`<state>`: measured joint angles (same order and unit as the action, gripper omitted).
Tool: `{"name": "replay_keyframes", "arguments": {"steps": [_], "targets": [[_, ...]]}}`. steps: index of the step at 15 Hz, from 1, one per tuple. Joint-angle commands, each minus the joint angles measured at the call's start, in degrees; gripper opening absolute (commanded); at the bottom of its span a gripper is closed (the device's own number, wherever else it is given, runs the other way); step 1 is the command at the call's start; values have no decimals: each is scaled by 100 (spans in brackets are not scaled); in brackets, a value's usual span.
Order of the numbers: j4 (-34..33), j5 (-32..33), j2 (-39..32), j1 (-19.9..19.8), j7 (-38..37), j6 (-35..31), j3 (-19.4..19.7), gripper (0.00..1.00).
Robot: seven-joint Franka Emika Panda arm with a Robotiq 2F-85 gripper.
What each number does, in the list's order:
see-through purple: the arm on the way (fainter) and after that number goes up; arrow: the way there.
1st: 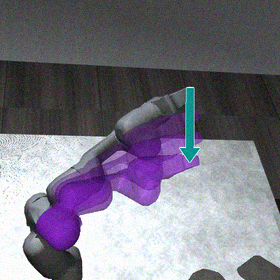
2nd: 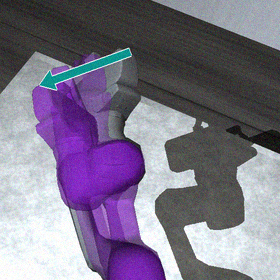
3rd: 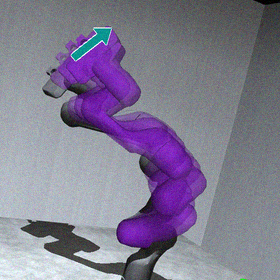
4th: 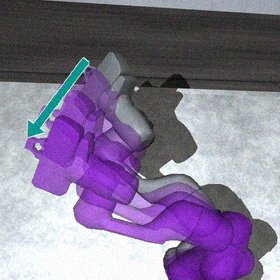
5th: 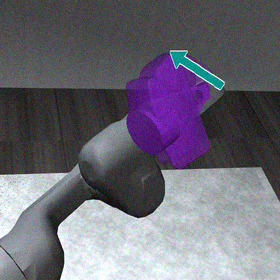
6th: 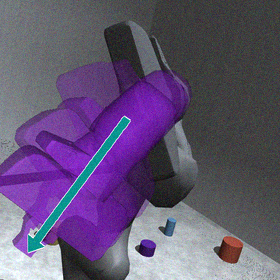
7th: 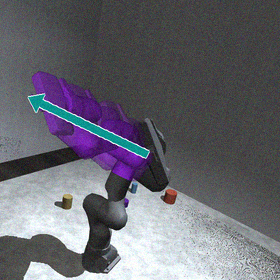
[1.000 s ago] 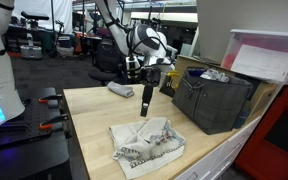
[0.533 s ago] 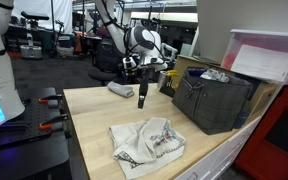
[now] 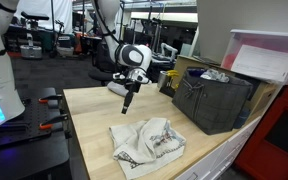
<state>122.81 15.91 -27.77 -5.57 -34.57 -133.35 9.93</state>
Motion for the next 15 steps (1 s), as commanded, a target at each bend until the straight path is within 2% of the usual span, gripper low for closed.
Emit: {"name": "replay_keyframes", "arguments": {"steps": [1, 5, 8, 15], "targets": [[-8, -463, -245, -39, 493, -336, 109, 100], [-84, -875, -273, -68, 911, -621, 156, 100], [-178, -1063, -389, -84, 1237, -549, 166, 100], [-268, -833, -795, 138, 1158, -302, 413, 100]]}}
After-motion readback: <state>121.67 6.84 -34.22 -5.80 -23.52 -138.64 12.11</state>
